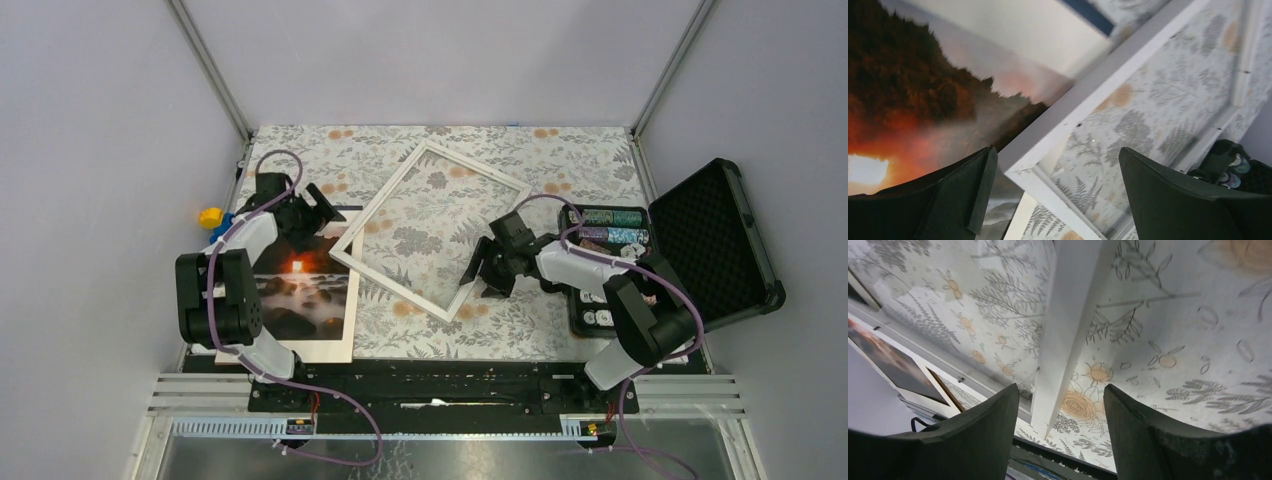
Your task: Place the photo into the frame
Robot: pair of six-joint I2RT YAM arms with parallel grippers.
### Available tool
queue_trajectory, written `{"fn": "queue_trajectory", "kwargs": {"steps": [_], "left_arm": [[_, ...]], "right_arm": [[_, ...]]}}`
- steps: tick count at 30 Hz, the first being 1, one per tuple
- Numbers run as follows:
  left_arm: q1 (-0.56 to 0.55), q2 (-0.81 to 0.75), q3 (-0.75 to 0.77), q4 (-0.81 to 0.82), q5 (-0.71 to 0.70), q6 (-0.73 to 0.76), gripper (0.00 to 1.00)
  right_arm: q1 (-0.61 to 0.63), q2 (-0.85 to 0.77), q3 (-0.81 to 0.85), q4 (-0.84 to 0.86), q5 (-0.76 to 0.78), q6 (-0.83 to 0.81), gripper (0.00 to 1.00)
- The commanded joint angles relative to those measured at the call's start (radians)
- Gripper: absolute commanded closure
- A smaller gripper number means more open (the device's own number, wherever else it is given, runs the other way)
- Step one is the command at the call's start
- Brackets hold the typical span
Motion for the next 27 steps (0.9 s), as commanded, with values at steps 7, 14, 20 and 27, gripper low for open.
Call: {"fn": "queue_trajectory", "kwargs": {"steps": [7,14,20,27], "left_arm": [[0.003,-0.001,-0.098,0.093,-0.096,-0.027,0.01],[0.028,0.052,-0.141,0.152,-0.04,-0.064,0.01],[0.048,0.073,-0.154,0.164,-0.034,-0.078,0.01],[0.063,0.1,-0.149,0.164,-0.028,-0.075,0.01]], "right_arm": [[0.137,0.008,-0.022,-0.005,0.14,0.15,0.42],[0.169,0.051,0.002,-0.006,0.155,0.179,0.43],[0.173,0.056,0.035,-0.039,0.176,0.177,0.52],[0.148,-0.053,0.028,-0.103,0.228,0.122,0.76]]}}
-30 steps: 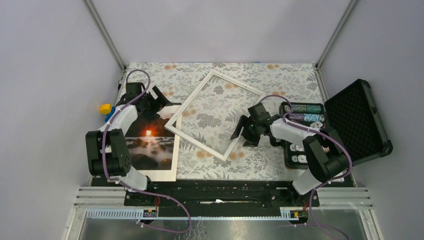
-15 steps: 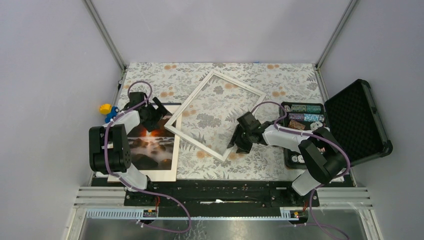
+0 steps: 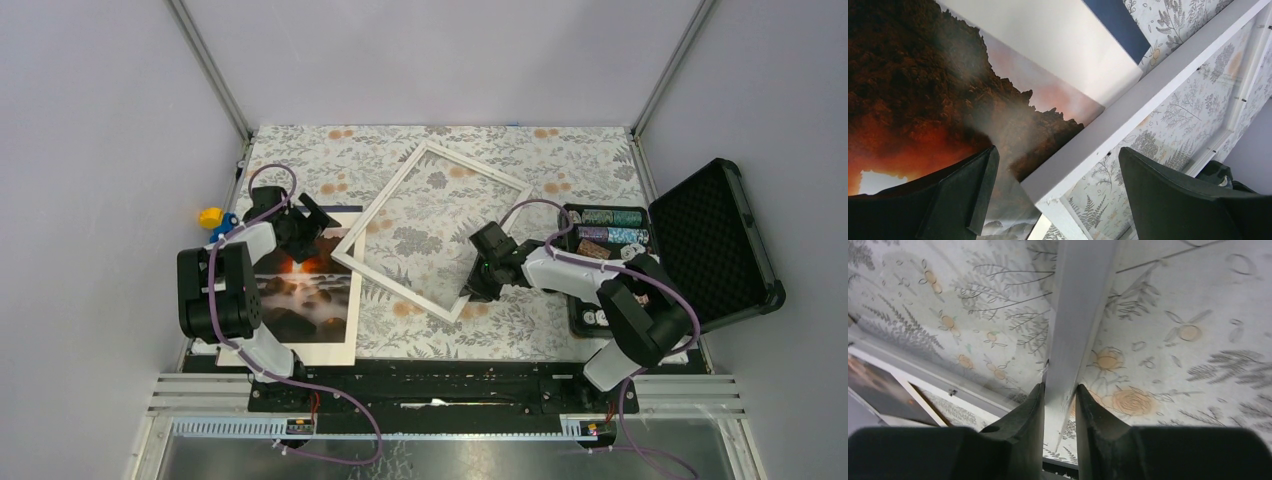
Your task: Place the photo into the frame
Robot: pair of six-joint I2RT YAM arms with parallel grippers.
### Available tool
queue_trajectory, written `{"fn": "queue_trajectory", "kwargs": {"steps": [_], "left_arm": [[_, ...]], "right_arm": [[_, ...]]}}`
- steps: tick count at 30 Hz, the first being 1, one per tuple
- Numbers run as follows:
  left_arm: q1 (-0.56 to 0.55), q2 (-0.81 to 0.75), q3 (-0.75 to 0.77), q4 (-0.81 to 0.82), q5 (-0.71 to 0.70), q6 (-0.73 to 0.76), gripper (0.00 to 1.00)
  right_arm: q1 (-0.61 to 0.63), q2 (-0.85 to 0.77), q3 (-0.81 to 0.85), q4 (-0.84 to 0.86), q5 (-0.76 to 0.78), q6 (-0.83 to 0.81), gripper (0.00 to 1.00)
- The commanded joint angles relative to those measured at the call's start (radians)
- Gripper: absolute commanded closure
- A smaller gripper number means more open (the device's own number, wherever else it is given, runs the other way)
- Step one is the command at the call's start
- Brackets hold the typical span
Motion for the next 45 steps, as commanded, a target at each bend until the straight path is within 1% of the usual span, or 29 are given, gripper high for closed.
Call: {"fn": "queue_trajectory", "kwargs": {"steps": [1,2,3,4,5,9,12,13,15,17,19,23,24,26,27,32,35,37,38,39,40,42,43,44,45], "left_arm": [[0.009,0.048,-0.012,0.007,-0.018,0.008,0.01],[0.008,0.054,-0.012,0.006,-0.017,0.007,0.01],[0.008,0.059,-0.011,0.006,-0.015,0.007,0.01],[0.009,0.062,-0.007,0.003,-0.02,0.008,0.01],[0.009,0.064,-0.004,-0.003,-0.032,0.011,0.01],[0.01,0.079,0.009,-0.029,-0.082,0.033,0.01],[0.011,0.086,0.017,-0.037,-0.093,0.043,0.01],[0.011,0.086,0.019,-0.039,-0.093,0.046,0.01],[0.01,0.083,0.019,-0.037,-0.098,0.049,0.01],[0.01,0.078,0.017,-0.035,-0.103,0.053,0.01],[0.009,0.074,0.017,-0.035,-0.105,0.059,0.01],[0.006,0.078,0.017,-0.036,-0.104,0.065,0.01],[0.003,0.078,0.02,-0.039,-0.098,0.07,0.01],[-0.01,0.064,0.034,-0.043,-0.099,0.084,0.01],[-0.018,0.049,0.044,-0.047,-0.093,0.093,0.01],[-0.041,-0.042,0.084,-0.074,0.019,0.156,0.01],[-0.077,-0.146,0.098,-0.073,0.03,0.204,0.01],[-0.108,-0.212,0.108,-0.068,0.018,0.231,0.01],[-0.123,-0.243,0.11,-0.068,-0.001,0.24,0.01],[-0.134,-0.269,0.109,-0.068,-0.026,0.246,0.01],[-0.136,-0.289,0.106,-0.069,-0.037,0.246,0.01],[-0.134,-0.327,0.099,-0.069,-0.049,0.238,0.01],[-0.135,-0.348,0.096,-0.067,-0.046,0.234,0.01],[-0.136,-0.369,0.095,-0.064,-0.045,0.234,0.01],[-0.137,-0.397,0.093,-0.061,-0.045,0.238,0.01]], "right_arm": [[-0.036,-0.088,0.011,-0.078,0.05,-0.053,0.84],[-0.058,-0.092,0.012,-0.078,0.028,-0.07,0.91],[-0.081,-0.092,0.018,-0.082,-0.002,-0.091,0.96],[-0.103,-0.091,0.026,-0.09,-0.033,-0.111,0.99],[-0.124,-0.095,0.032,-0.098,-0.06,-0.134,1.0],[-0.212,-0.109,0.041,-0.129,-0.155,-0.236,1.0],[-0.299,-0.096,0.04,-0.172,-0.21,-0.364,1.0],[-0.343,-0.083,0.037,-0.186,-0.231,-0.413,1.0],[-0.391,-0.048,0.039,-0.208,-0.26,-0.518,1.0],[-0.418,-0.012,0.058,-0.238,-0.264,-0.608,1.0],[-0.421,0.014,0.08,-0.24,-0.253,-0.666,1.0],[-0.421,0.067,0.138,-0.242,-0.138,-0.717,1.0],[-0.421,0.066,0.152,-0.248,-0.094,-0.722,0.95],[-0.421,0.042,0.183,-0.269,-0.024,-0.729,0.7],[-0.421,0.023,0.195,-0.283,-0.001,-0.73,0.62],[-0.419,-0.073,0.256,-0.405,0.092,-0.729,0.29],[-0.394,-0.141,0.294,-0.467,0.181,-0.723,0.16],[-0.347,-0.183,0.319,-0.482,0.218,-0.694,0.12],[-0.315,-0.201,0.328,-0.475,0.191,-0.667,0.1],[-0.265,-0.214,0.327,-0.45,0.114,-0.618,0.09],[-0.215,-0.224,0.317,-0.394,0.024,-0.571,0.08],[-0.128,-0.232,0.251,-0.198,-0.178,-0.41,0.08],[-0.086,-0.23,0.173,-0.031,-0.249,-0.307,0.09],[-0.037,-0.219,0.108,0.147,-0.285,-0.199,0.1],[0.008,-0.195,0.062,0.315,-0.29,-0.119,0.11]]}}
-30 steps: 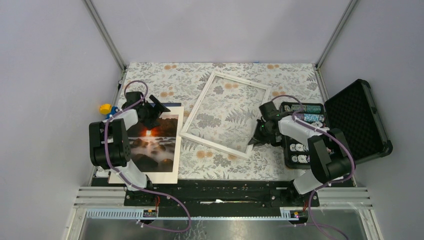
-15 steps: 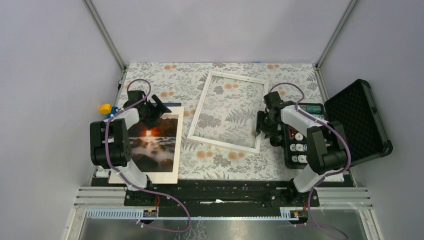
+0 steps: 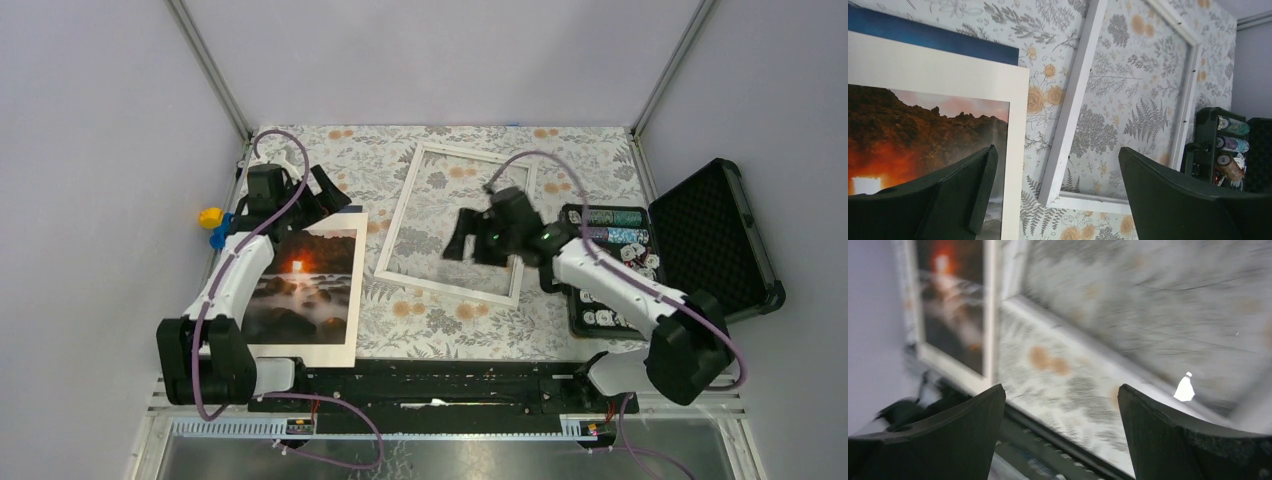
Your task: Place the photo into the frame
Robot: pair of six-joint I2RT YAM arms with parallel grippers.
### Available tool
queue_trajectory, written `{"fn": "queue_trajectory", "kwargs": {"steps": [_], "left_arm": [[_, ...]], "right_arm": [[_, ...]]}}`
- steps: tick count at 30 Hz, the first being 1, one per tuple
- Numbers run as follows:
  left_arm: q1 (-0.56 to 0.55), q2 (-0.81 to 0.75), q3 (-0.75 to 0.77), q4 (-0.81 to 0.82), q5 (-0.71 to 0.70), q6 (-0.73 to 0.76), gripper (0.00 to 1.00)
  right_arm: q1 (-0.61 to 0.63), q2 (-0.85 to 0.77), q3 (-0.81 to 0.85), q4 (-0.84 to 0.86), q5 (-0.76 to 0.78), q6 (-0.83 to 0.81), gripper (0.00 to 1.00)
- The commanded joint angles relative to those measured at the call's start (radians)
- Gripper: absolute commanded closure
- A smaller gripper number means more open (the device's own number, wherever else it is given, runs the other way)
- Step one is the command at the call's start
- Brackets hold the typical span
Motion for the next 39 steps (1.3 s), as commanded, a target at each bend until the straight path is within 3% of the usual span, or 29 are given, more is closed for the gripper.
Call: {"fn": "queue_trajectory", "kwargs": {"steps": [1,3,7,9,12,19,24,32,39], "left_arm": [[0.006,-0.102,0.018,0.024,-0.036,0.036,0.01],[0.006,-0.154,0.012,0.025,-0.038,0.043,0.01],[-0.004,-0.222,0.0,0.041,0.016,0.032,0.01],[-0.027,-0.251,-0.007,0.048,0.032,0.029,0.01],[-0.048,-0.293,-0.01,0.054,0.038,0.031,0.01],[-0.101,-0.356,-0.009,0.051,0.005,0.045,0.01],[-0.122,-0.363,-0.003,0.043,-0.002,0.047,0.01],[-0.129,-0.363,0.0,0.034,-0.008,0.051,0.01],[-0.128,-0.348,-0.005,0.033,-0.028,0.048,0.01]], "right_arm": [[0.188,0.077,-0.197,0.682,-0.229,0.431,0.12],[0.257,0.16,-0.195,0.805,-0.201,0.48,0.14],[0.38,0.335,-0.09,0.841,-0.112,0.493,0.18],[0.419,0.414,-0.082,0.922,-0.081,0.55,0.24],[0.454,0.493,-0.1,1.041,-0.025,0.632,0.36],[0.507,0.66,-0.031,1.079,0.024,0.685,0.49],[0.543,0.711,0.001,1.076,0.09,0.69,0.59],[0.551,0.767,0.049,1.106,0.095,0.69,0.61],[0.55,0.745,0.083,1.104,0.094,0.667,0.85]]}}
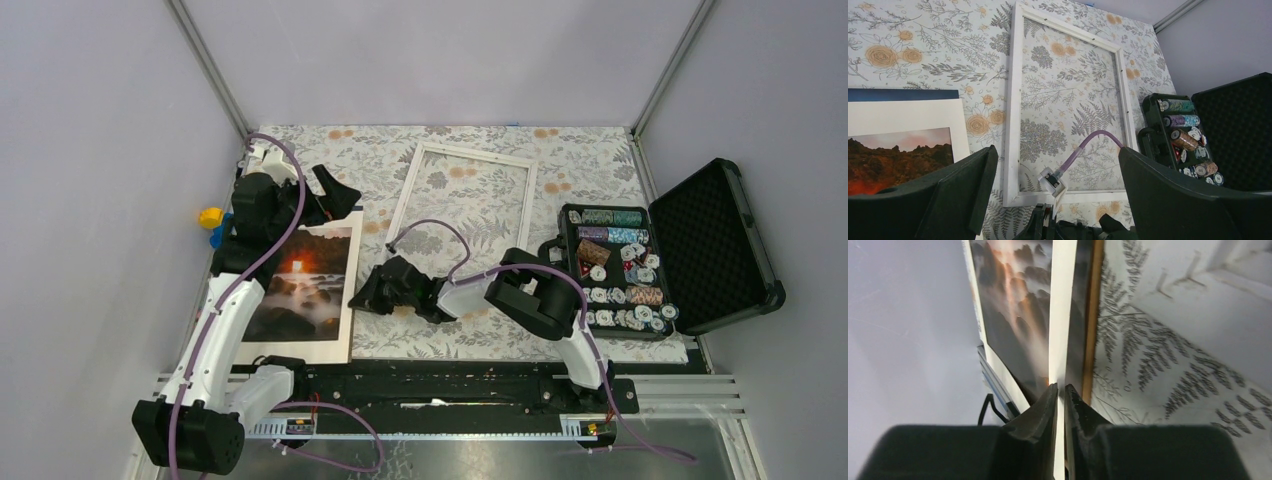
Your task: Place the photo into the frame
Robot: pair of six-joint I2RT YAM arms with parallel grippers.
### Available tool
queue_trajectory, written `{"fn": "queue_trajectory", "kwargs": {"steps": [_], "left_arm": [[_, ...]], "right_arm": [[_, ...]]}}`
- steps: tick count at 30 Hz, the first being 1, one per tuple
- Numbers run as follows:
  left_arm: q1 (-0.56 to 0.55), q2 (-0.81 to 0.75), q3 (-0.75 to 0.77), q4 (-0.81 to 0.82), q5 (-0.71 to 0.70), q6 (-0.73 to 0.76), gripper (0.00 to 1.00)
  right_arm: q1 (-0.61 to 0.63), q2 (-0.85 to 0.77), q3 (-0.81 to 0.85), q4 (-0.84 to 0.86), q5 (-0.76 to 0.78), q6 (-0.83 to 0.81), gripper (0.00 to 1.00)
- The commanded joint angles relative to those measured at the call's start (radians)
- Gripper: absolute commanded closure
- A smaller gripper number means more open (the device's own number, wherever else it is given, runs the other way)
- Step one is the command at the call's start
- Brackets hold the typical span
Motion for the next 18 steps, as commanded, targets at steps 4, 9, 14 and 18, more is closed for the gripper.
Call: {"fn": "queue_trajectory", "kwargs": {"steps": [4,9,14,18], "left_arm": [[-0.01,0.025,-0.009,0.024,-0.094,0.005,0.01],[-0.016,0.061,0.026,-0.147,-0.25,-0.06,0.01],[-0.004,0.051,-0.141,-0.184,-0.242,-0.132,0.01],[0.167,0.008,-0.357,-0.084,-0.056,-0.205,0.01]], "right_arm": [[-0.002,-0.026,0.024,0.059,0.034,-0.01,1.0],[-0.033,-0.072,-0.044,0.113,-0.01,-0.013,1.0],[-0.073,-0.082,-0.072,0.153,-0.096,-0.047,1.0],[-0.086,-0.079,-0.102,0.216,-0.097,-0.05,1.0]]}}
